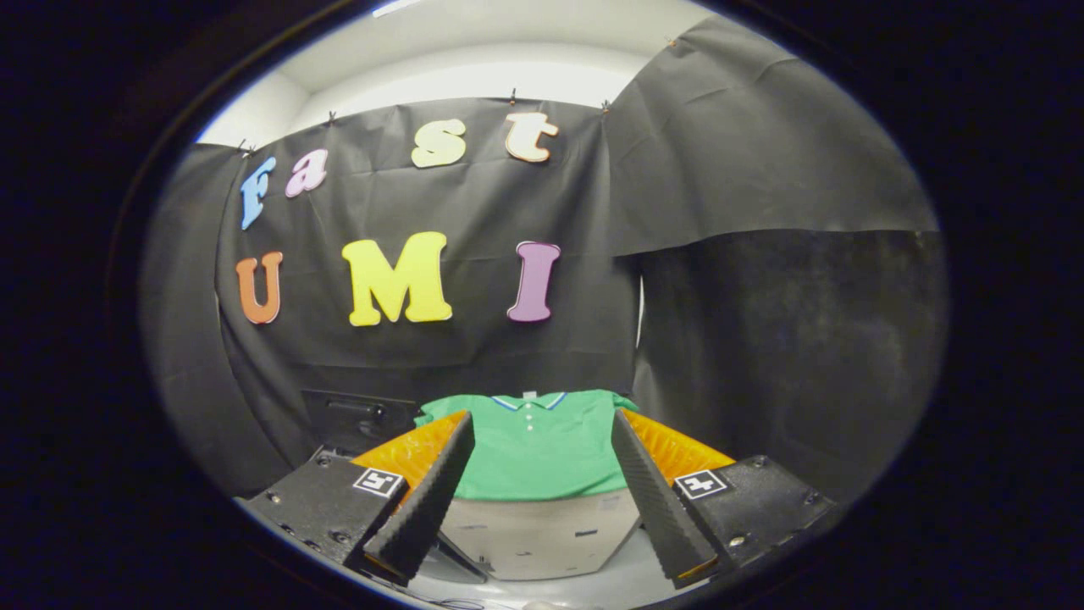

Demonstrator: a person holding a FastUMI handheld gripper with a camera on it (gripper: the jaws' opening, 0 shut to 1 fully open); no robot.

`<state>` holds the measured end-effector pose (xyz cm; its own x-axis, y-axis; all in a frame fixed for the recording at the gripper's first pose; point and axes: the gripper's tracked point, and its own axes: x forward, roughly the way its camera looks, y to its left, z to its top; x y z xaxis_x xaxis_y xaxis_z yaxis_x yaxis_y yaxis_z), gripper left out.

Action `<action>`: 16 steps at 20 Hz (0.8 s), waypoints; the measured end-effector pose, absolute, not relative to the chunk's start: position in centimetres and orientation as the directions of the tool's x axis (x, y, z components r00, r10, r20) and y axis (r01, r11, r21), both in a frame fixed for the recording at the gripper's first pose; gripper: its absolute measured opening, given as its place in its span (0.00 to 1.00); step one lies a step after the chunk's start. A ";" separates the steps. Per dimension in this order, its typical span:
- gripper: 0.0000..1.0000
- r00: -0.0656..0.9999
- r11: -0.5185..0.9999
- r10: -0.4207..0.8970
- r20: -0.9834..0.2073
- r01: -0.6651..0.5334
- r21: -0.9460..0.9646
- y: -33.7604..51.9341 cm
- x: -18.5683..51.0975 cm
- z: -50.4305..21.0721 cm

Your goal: Put the clothes into the washing machine and then close the washing machine lid.

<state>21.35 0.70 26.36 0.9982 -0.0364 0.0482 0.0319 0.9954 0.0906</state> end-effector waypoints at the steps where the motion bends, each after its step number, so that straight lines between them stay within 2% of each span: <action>1: 1.00 0.999 0.996 -0.038 0.037 0.034 0.085 0.5 22.9 26.9; 8: 1.00 0.995 0.998 -0.010 -0.096 0.016 0.058 0.2 34.0 28.6; 16: 1.00 0.948 1.000 0.029 -0.318 -0.029 0.004 2.3 44.3 23.7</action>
<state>44.35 2.29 23.72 0.9476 0.0289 -0.3181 -0.0291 0.9996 0.0042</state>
